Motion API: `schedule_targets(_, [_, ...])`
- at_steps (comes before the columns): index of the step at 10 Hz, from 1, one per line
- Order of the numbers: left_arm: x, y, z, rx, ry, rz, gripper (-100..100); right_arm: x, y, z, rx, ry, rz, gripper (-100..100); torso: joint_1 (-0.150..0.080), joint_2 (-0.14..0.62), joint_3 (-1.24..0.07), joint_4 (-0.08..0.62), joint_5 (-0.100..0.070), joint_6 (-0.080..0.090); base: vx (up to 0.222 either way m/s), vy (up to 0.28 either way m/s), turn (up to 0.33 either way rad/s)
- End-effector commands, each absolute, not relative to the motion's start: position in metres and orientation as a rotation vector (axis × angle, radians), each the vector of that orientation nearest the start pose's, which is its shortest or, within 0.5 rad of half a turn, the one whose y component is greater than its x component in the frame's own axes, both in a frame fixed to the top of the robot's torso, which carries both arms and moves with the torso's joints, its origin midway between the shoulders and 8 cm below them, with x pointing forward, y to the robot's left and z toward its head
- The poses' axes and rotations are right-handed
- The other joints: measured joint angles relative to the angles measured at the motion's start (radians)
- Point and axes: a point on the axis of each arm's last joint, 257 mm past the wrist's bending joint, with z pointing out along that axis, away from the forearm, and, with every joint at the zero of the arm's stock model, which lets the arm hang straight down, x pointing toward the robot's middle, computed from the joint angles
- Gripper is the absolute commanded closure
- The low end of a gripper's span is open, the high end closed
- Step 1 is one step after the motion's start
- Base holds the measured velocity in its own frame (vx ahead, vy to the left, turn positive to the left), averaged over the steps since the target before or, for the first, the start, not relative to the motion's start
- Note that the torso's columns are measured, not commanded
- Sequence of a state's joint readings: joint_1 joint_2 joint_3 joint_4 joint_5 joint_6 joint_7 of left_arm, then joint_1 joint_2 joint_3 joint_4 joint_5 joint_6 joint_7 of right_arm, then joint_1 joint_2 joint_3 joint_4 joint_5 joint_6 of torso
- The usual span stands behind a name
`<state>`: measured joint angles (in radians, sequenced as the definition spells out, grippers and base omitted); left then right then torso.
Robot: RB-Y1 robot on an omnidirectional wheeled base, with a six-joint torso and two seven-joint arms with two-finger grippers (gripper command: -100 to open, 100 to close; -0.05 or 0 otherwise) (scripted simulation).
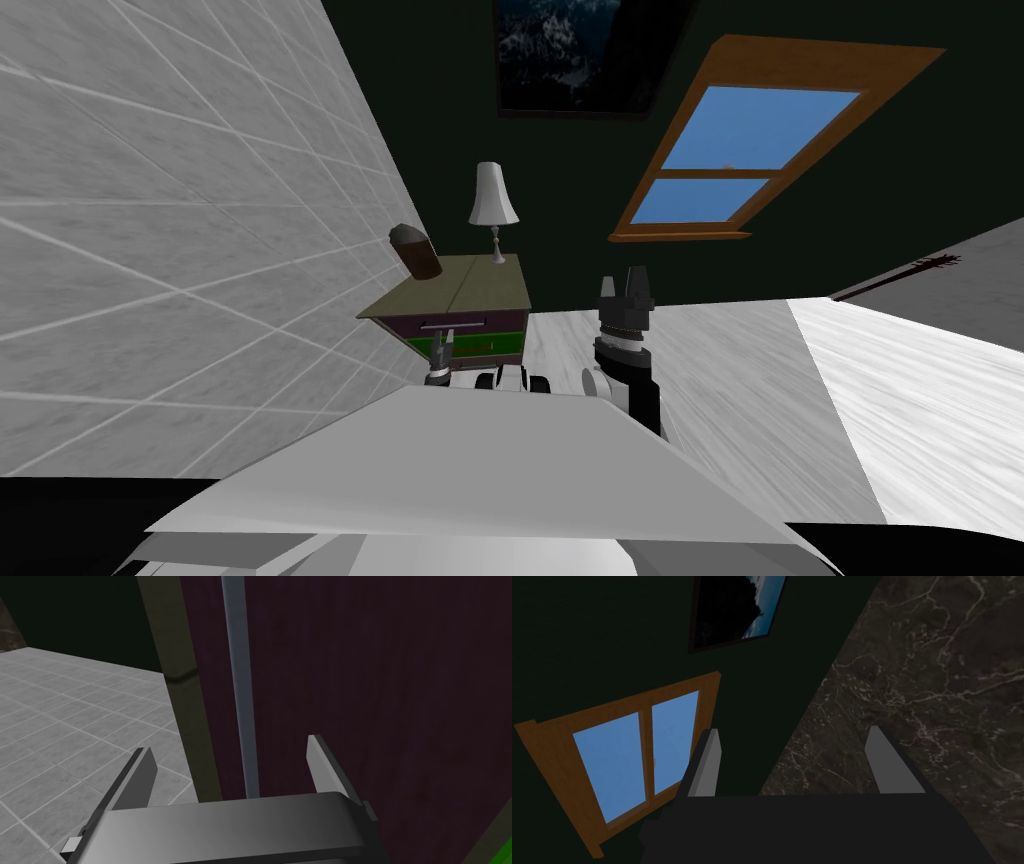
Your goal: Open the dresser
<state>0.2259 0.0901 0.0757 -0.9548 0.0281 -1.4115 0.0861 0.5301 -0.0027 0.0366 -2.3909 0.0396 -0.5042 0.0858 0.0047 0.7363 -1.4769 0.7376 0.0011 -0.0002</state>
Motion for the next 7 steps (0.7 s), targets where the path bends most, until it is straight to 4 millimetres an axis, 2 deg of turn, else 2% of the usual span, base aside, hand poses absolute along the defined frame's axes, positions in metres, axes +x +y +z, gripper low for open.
schedule_targets(1, [0.345, 0.313, -0.253, -0.776, 0.732, -1.329, -100, 0.320, -0.261, 0.064, 0.535, 0.593, 1.241, 0, 0.000, 0.000, 0.000, 0.000, 0.000, 0.000, -0.030, -0.020, 0.012])
schedule_targets(4, [0.370, 0.319, -0.241, -0.773, 0.736, -1.332, -100, 0.320, -0.261, 0.064, 0.535, 0.593, 1.241, 0, -0.005, 0.002, 0.001, 0.000, -0.001, 0.000, -0.030, -0.018, 0.015])
schedule_targets(6, [0.379, 0.322, -0.236, -0.771, 0.737, -1.333, -100, 0.320, -0.261, 0.064, 0.535, 0.593, 1.241, 0, -0.005, 0.002, 0.001, 0.001, -0.001, 0.000, -0.028, -0.024, 0.010])
schedule_targets(7, [0.376, 0.321, -0.237, -0.770, 0.736, -1.333, -100, 0.320, -0.261, 0.064, 0.535, 0.593, 1.241, 0, -0.005, 0.002, 0.001, 0.000, -0.001, 0.000, -0.010, -0.010, 0.000])
